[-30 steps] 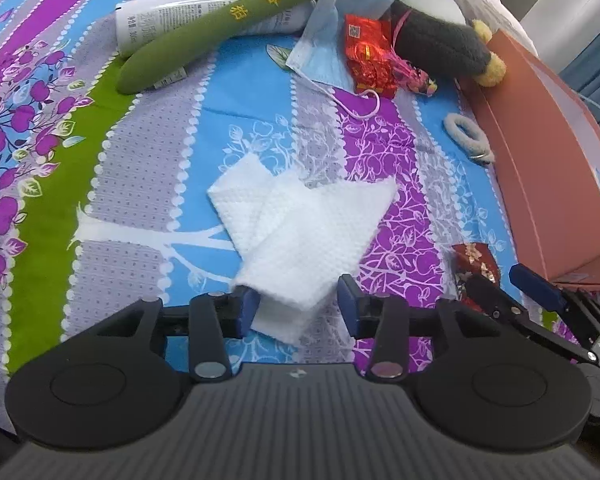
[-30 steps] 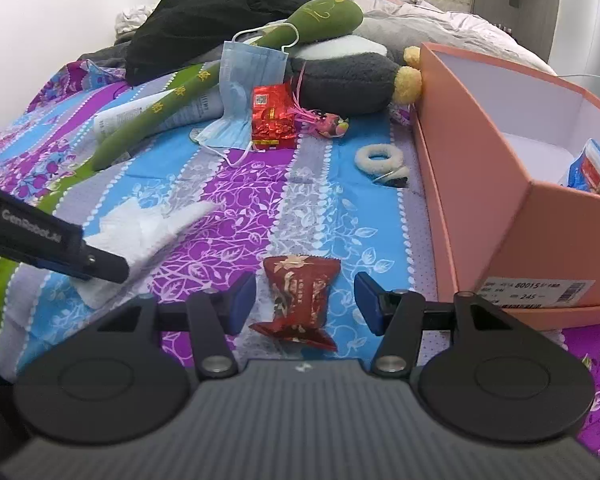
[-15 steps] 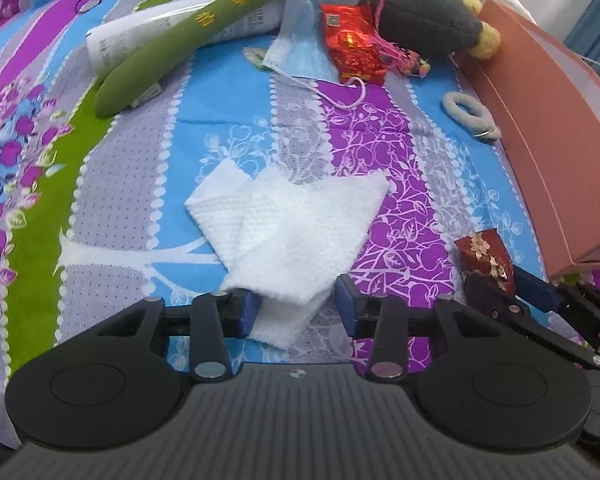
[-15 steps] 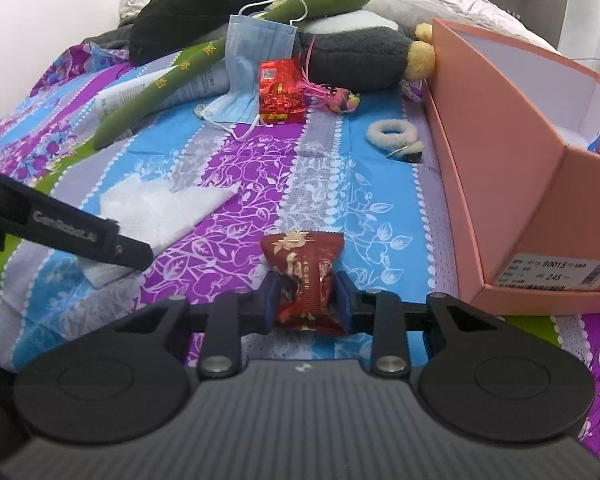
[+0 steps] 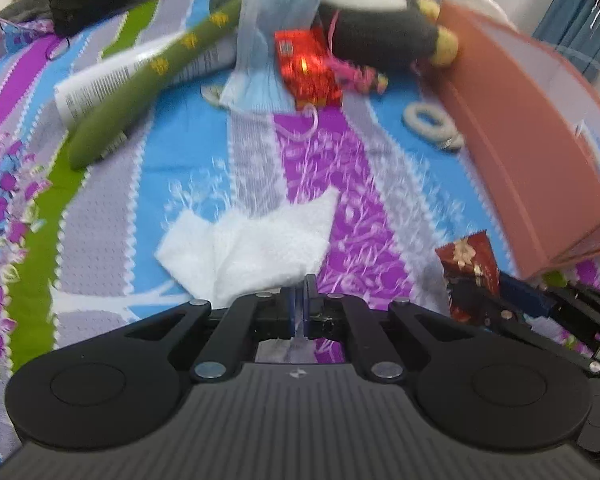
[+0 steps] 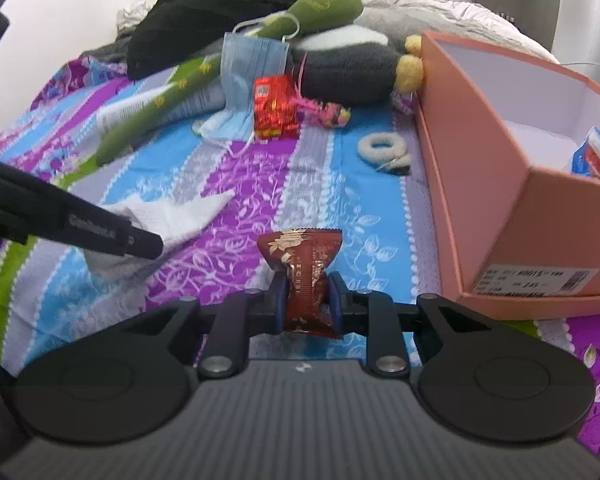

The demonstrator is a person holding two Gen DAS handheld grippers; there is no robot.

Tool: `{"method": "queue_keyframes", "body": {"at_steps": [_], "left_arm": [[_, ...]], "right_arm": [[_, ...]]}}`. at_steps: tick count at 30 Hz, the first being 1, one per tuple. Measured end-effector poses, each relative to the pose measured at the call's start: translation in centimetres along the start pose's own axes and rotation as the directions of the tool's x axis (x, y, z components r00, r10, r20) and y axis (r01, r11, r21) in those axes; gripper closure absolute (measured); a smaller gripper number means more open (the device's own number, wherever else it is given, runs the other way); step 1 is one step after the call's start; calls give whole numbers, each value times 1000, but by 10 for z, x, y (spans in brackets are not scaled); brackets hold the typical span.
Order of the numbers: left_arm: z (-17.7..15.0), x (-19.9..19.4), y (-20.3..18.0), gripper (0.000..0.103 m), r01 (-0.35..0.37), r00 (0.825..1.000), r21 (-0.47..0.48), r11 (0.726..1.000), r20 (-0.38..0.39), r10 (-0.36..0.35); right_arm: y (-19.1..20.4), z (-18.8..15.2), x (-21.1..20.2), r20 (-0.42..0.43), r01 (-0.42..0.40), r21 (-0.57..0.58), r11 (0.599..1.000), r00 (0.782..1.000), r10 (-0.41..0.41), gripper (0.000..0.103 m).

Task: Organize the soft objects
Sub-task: 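Carry the tissue and candy packet over the pink box with both grippers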

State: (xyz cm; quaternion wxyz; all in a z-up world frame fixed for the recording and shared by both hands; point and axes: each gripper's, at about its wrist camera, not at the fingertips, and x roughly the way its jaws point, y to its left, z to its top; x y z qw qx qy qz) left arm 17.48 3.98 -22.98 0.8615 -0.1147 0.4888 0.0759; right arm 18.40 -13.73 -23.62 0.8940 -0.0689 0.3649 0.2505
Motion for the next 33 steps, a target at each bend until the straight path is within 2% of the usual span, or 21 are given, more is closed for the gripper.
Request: {"method": "queue_keyframes", "body": {"at_steps": [6,13,20,24,28,31,33], "left_arm": [[23,-38,-5,99,41,995,-10,999,86,-40],[53,-81,-21,99,92,979,10,996,182,-92],[86,-116,-42,99,145,954,44,989,259,-151],[107,-131,-59,99,171,934,75,982,306,-186],[125,-141,-81,99,206,916,113,972,326,-232],[138,-140,-102,99,241,909,140,960,314,-274],[146,-134,-117,99,261,908,154,953,294,-297]], "right_arm": [[-10,24,-25,67,-11,35,999,998,8,78],[-26,64,-63,176,-20,48,999,984,11,78],[-47,104,-101,303,3,56,998,953,-20,78],[-62,125,-117,362,38,56,998,930,-56,78],[-81,145,-126,396,81,71,994,912,-103,78],[-99,155,-129,394,104,91,990,909,-132,78],[-114,159,-127,375,116,113,987,915,-150,78]]}}
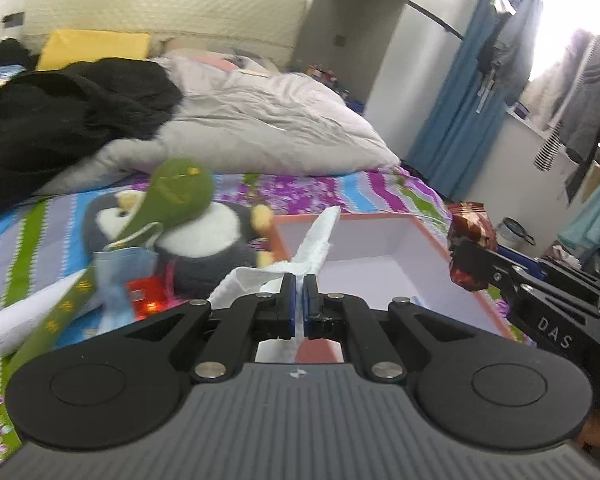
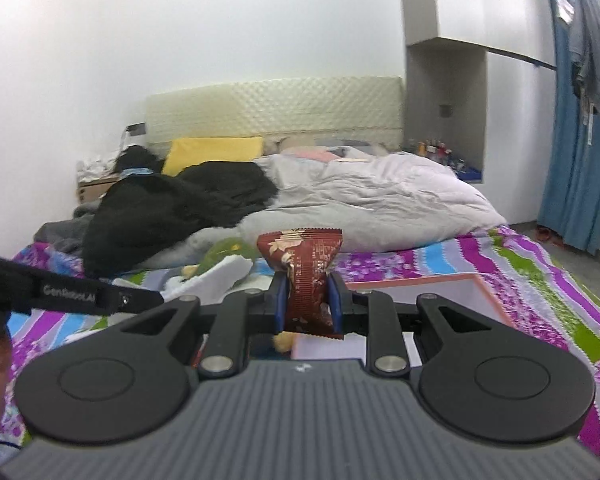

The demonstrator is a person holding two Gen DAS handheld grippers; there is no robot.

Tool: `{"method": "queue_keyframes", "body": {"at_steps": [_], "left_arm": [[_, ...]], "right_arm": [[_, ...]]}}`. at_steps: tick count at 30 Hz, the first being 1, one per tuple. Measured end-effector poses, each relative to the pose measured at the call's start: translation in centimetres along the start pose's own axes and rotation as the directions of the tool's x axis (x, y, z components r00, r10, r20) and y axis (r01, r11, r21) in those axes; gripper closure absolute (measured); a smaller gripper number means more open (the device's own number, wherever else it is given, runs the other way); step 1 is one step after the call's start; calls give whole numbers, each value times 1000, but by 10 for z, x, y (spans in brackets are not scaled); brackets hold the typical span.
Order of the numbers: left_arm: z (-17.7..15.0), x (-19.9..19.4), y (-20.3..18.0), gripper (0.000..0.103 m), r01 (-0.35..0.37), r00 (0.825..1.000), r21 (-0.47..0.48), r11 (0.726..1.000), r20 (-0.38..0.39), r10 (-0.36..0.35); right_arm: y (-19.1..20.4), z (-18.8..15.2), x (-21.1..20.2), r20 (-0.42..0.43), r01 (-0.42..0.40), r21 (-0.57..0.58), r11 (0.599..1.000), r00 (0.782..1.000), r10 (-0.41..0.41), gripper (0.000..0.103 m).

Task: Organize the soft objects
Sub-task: 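Carry the tissue and candy packet over the pink box with both grippers, then open both grippers to drop the tissue and candy packet into the box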

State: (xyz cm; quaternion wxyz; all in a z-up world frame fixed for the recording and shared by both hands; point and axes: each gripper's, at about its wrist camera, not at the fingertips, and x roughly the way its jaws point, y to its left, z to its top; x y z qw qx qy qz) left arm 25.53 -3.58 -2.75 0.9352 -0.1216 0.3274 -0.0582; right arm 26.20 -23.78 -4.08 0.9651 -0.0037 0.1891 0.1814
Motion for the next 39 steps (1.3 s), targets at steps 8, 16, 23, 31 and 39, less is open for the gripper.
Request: {"method": "queue_keyframes", "body": {"at_steps": [8,16,23,31,39], "left_arm": [[4,59,-45,99,69,992,38,997,-106,-64],[-12,132,-69,99,91,959,48,995,-272,-74],[-35,173,-72,99,72,928,65,995,-370,-43],[-34,178,-68,86,48,928,109,993,-371,-4],[-19,143,-70,57,56,964,136,989,-265,-18]], "right_arm": [[-47,-9,19,-129,74,26,997,989,-70,78],[-80,-38,44,-266,137,31,990,956,-124,78],[-96,-70,53,-358,159,65,985,925,-125,77],[-105,-84,52,-384,156,101,983,917,-107,76],[-99,-71,39,-326,139,122,983,941,-93,61]]}}
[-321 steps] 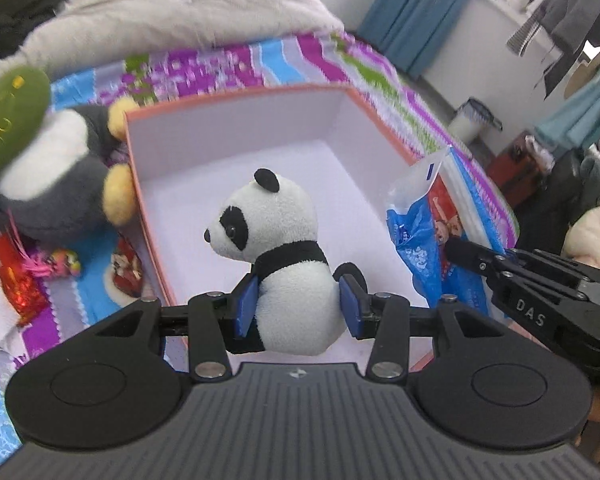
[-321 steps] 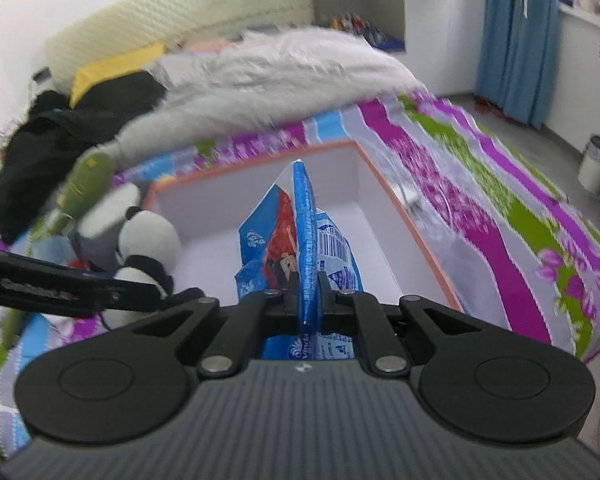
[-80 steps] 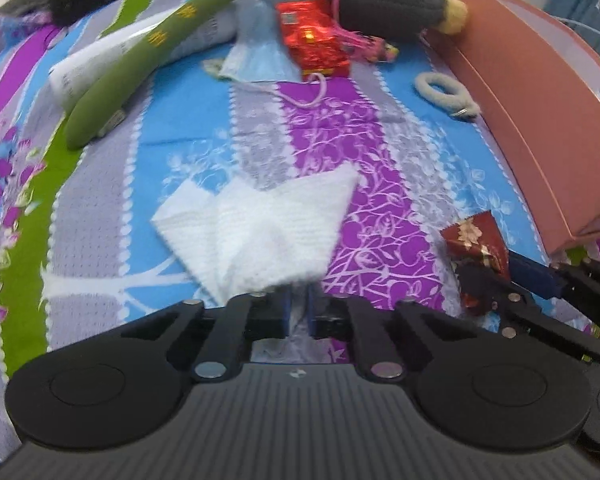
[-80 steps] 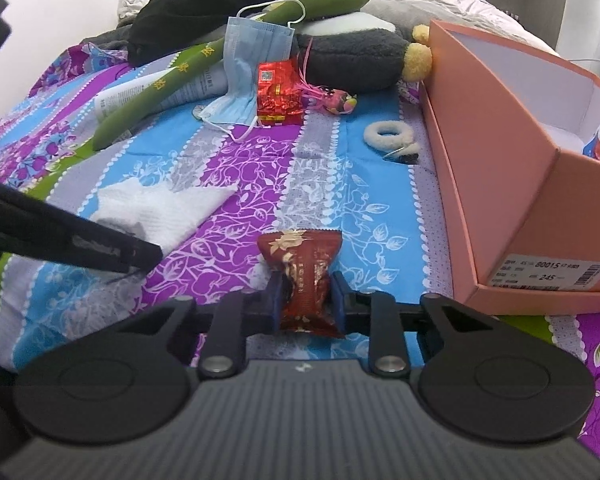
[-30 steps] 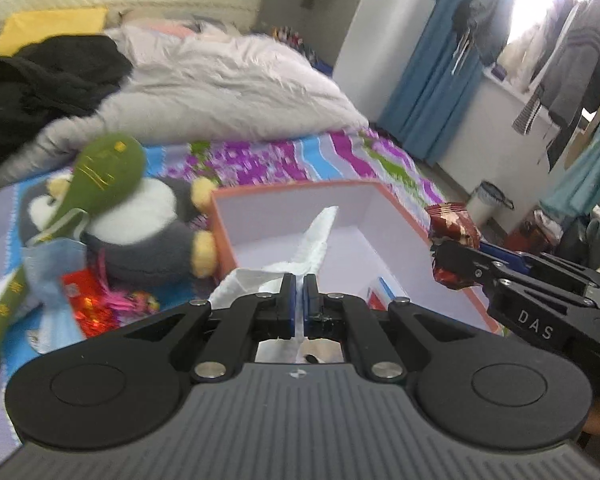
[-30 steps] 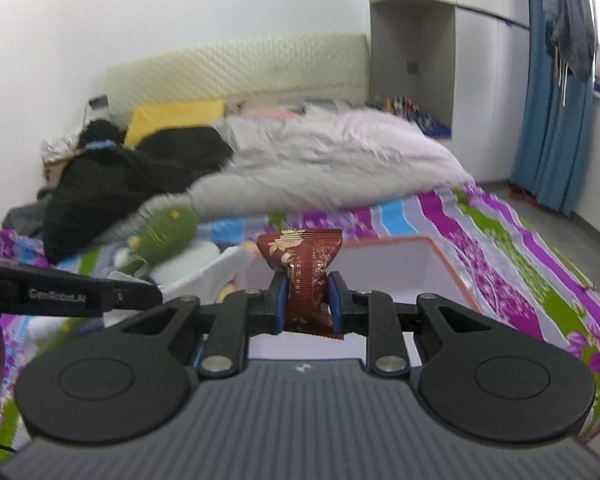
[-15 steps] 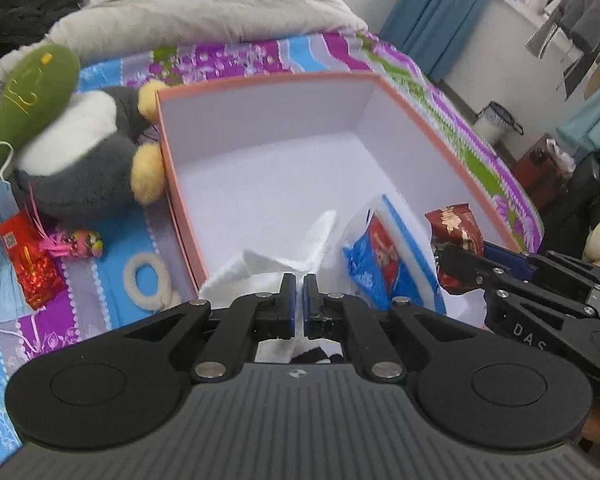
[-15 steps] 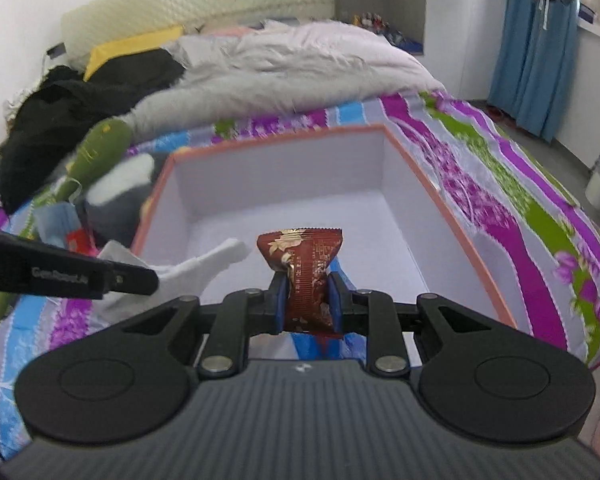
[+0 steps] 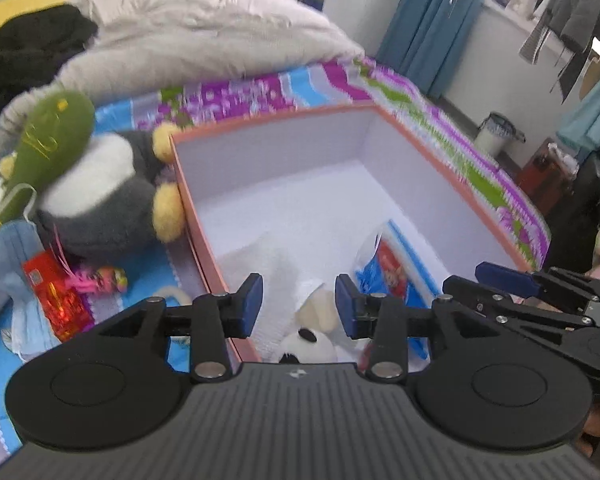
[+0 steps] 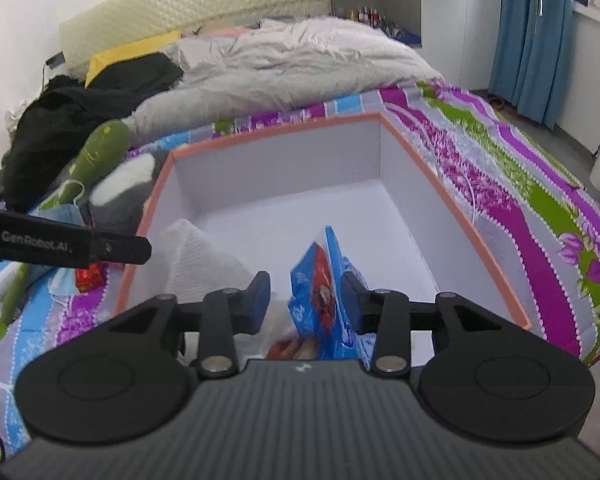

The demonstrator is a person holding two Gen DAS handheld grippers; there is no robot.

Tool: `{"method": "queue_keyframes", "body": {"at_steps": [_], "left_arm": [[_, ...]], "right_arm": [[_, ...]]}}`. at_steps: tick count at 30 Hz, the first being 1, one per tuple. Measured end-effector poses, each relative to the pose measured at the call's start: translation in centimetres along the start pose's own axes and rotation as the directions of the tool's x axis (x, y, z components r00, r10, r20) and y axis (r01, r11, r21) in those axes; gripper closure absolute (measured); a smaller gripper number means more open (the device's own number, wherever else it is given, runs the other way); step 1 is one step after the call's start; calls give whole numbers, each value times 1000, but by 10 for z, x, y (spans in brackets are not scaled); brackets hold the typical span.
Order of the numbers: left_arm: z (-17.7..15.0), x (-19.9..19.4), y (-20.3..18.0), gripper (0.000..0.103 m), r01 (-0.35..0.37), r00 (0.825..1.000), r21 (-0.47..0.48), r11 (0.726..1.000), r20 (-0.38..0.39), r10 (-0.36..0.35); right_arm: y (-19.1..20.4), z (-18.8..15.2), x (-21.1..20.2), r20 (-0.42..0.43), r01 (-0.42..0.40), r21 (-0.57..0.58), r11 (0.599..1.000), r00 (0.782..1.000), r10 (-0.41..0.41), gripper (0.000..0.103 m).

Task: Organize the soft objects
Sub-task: 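Open both grippers to drop the tissue and candy packet into the box, then withdraw both tools from the box toward the remaining pile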

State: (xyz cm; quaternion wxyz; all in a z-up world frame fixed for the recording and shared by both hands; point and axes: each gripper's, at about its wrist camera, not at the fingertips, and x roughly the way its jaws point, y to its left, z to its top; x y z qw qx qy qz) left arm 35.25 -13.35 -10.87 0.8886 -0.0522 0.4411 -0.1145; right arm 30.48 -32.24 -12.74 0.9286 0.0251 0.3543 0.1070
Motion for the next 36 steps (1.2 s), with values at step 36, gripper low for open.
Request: {"method": "queue_keyframes", "body": {"at_steps": [36], "left_arm": [[-92,-160,72,57,-100,962,-105,989,245,123]], "right_arm": [[118,-39,-86,205,-165,-87,983,962,179,61]]}}
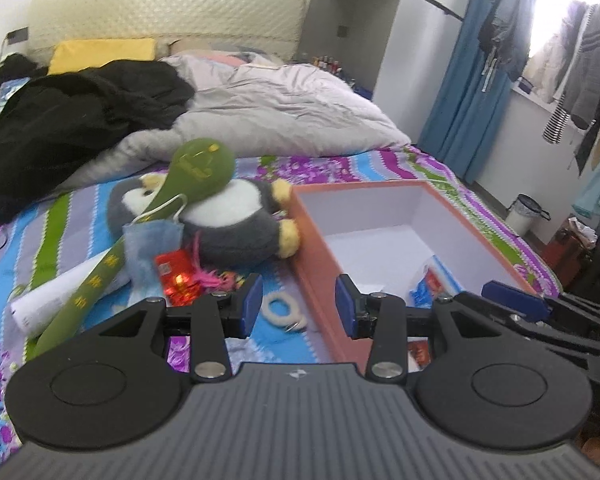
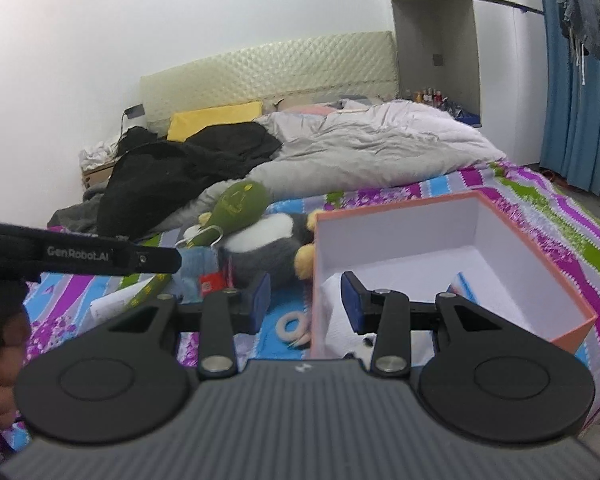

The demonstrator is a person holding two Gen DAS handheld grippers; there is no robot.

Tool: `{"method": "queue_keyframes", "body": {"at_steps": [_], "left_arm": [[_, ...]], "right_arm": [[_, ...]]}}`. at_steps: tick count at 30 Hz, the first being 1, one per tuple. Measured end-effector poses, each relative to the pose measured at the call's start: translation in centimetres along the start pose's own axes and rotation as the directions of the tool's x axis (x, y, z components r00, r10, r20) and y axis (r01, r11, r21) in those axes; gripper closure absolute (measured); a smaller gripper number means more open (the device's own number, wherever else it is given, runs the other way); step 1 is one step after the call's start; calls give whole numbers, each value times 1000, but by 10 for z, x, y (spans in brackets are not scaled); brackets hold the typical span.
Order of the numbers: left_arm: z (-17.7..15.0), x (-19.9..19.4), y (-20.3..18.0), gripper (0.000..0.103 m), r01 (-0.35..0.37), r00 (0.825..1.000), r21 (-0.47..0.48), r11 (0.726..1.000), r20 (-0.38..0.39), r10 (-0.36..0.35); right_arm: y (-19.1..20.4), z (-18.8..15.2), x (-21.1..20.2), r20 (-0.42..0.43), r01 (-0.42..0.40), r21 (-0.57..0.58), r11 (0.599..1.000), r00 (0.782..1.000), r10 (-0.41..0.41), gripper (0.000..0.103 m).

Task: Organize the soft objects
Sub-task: 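Withdraw both tools from the box toward the remaining pile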

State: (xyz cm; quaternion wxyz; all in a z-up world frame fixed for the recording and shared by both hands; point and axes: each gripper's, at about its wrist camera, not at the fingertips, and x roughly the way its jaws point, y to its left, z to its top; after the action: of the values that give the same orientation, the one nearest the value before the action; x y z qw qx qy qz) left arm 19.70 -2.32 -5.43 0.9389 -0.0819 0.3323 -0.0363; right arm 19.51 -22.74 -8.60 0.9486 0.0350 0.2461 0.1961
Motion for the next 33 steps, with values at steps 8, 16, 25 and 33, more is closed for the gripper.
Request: {"method": "queue_keyframes", "body": {"at_steps": [8,16,25,33], "left_arm": [[-29,-4,29,57,-22,999,-44,999,-36,20],[-64,-7,53,57,-65,996,-69,995,-72,60],[-86,-14,99,57,-106,992,-123,987,-82,96],[-111,-7,120,51,-128,985,-144,981,-132,109]], "right_arm": [[31,-25,2,-37,-25,-26,999,999,24,61],[60,-47,5,-93,-49,-80,996,995,41,61],[85,-68,11,-136,-41,-102,994,990,27,61],[100,-94,29,-193,-49,-120,992,981,25,61]]}}
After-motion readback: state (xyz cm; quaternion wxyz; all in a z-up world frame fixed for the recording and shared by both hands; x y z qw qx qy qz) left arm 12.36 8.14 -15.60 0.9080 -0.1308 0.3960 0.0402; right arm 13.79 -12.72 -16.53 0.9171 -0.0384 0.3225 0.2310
